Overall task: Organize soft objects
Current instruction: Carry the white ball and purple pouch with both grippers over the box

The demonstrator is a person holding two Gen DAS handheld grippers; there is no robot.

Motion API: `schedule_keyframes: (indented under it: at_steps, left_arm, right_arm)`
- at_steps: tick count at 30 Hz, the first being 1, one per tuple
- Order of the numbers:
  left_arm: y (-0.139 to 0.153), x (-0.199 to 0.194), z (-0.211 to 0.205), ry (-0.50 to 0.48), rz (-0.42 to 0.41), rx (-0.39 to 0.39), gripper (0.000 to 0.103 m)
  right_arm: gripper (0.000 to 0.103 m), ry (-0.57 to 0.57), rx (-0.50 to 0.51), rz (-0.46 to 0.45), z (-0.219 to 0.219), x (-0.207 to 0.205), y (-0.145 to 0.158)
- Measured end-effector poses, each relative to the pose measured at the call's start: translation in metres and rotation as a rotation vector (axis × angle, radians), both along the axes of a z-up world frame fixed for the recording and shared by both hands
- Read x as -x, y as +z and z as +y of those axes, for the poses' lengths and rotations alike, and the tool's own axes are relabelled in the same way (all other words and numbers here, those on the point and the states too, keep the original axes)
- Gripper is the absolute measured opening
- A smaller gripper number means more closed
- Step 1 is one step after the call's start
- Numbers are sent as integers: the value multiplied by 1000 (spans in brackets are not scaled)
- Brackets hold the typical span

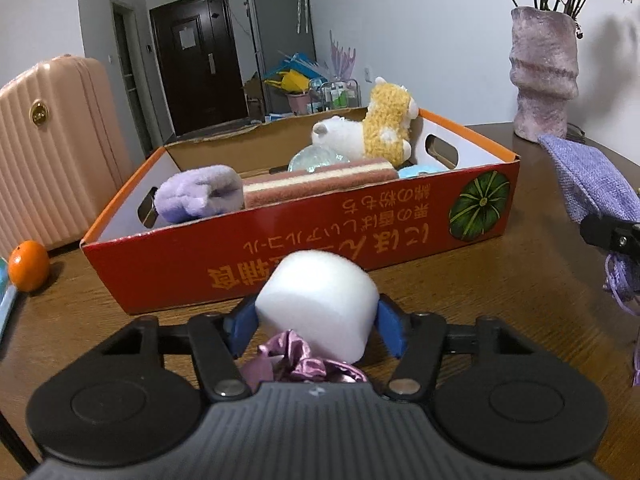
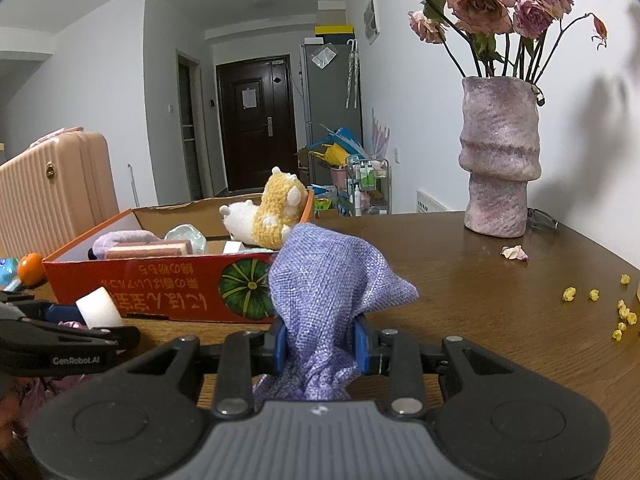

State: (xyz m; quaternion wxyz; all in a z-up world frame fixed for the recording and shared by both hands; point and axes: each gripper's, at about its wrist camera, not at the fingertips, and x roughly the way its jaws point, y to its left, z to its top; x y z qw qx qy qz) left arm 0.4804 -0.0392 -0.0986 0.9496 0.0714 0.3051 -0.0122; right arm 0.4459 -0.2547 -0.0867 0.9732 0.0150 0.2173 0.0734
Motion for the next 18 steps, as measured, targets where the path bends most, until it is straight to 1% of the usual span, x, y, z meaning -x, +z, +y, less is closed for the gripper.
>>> schedule_keyframes:
  at_steps: [5,10,18]
  left_arm:
    - [1,3,-2,-10,-14,-5,60]
    - [4,5,-1,-5,-34,8,60]
    - [16,14,1,6,-110,27,60]
  right_arm:
    - [31,0,10,-16,2,3,1]
    - [31,1,23,-36,4,6,2]
    - [31,-11,16,-88,9,7,7]
